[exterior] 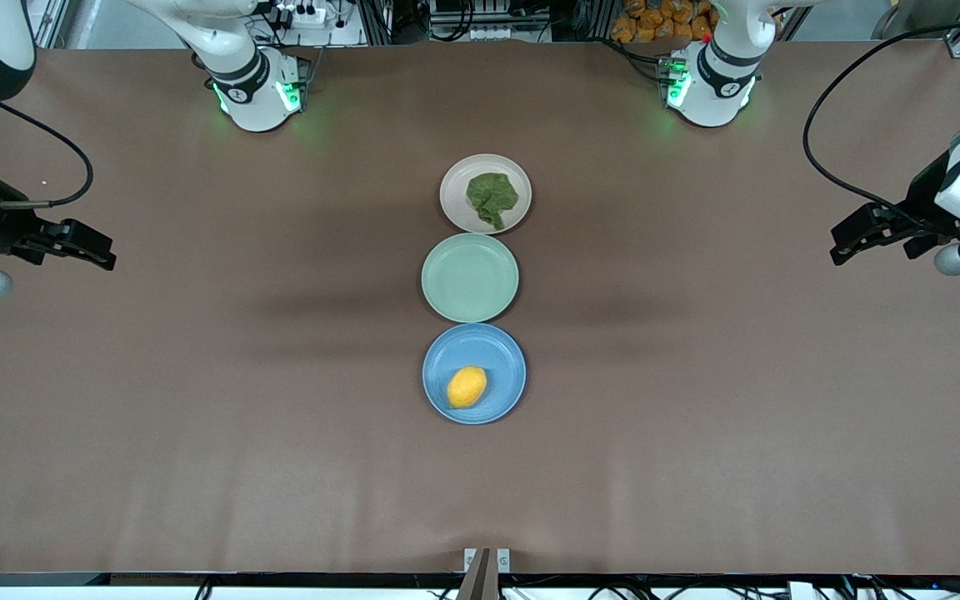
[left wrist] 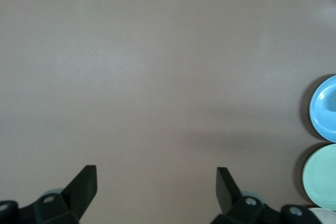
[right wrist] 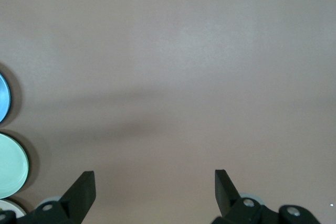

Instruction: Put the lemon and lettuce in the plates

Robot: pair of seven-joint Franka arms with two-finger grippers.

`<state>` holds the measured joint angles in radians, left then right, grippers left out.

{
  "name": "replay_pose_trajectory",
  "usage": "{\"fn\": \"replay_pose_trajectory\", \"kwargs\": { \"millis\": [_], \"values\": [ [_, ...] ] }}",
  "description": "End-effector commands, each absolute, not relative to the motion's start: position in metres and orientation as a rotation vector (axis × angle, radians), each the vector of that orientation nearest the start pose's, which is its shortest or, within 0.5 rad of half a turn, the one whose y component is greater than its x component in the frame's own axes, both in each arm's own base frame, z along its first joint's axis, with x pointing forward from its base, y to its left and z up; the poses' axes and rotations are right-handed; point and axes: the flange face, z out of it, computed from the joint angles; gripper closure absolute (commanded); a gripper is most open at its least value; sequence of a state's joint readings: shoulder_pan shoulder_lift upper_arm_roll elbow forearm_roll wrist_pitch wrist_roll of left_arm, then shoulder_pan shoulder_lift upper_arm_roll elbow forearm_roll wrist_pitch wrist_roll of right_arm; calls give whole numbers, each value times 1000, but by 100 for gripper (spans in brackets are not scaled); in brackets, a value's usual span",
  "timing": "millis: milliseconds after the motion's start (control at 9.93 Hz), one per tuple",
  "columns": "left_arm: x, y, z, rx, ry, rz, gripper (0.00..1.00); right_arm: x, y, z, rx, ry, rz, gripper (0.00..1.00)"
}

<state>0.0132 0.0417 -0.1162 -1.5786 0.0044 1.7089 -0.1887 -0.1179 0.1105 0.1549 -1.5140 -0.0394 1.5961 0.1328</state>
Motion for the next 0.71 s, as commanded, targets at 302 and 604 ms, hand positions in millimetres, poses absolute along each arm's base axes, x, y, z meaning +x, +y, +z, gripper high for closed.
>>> {"fn": "replay_pose_trajectory", "kwargs": {
  "millis": [302, 604],
  "values": [
    [571, -56, 621, -3162, -125, -130, 0, 586, 16, 596, -3184, 138, 8, 0],
    [559, -56, 634, -3152, -116, -119, 0, 594, 18, 605, -3181, 128, -18, 0]
  ]
}}
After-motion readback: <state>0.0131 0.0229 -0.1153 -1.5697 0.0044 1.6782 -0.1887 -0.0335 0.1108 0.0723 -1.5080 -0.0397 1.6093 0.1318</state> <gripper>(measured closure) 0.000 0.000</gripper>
